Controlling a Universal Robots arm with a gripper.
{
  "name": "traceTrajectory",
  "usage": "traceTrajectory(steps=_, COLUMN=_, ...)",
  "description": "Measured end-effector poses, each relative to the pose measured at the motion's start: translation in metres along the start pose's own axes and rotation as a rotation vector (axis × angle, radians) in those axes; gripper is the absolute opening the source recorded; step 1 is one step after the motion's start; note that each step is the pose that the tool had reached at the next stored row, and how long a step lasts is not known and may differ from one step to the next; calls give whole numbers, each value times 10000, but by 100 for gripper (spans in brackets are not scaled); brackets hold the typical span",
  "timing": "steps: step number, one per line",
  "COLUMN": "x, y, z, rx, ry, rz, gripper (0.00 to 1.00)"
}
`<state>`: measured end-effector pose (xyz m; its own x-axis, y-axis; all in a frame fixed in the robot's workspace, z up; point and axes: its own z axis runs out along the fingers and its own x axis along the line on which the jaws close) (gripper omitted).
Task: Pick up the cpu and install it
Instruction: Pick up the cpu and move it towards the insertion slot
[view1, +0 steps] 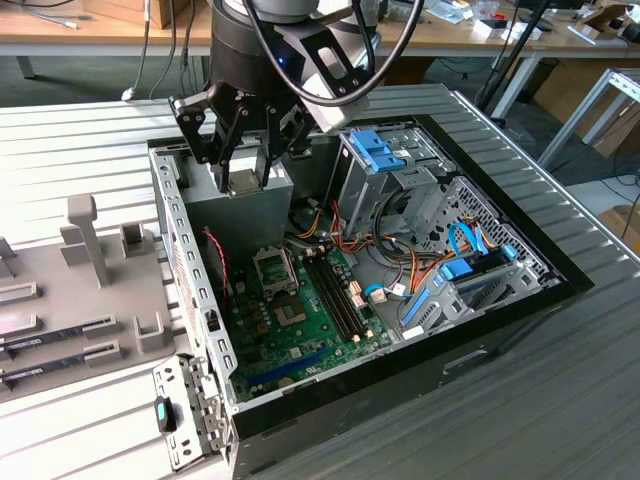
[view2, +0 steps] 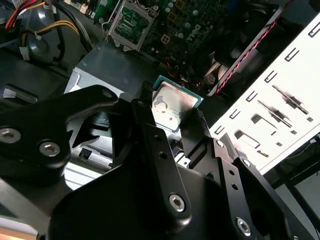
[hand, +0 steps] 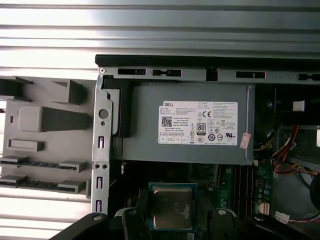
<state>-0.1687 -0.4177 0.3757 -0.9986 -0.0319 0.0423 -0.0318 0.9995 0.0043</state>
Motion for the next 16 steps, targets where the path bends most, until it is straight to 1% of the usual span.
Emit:
traceTrajectory(steps=6, x=-43, y=-54, z=17, rx=1, ry=0, rz=0, gripper=47)
traceTrajectory(steps=10, x=-69, y=-78, z=24, rx=1, ry=0, rz=0, gripper=47)
traceTrajectory(steps=16, x=-149, y=-111, z=38, rx=2, ry=1, rz=0, gripper=47)
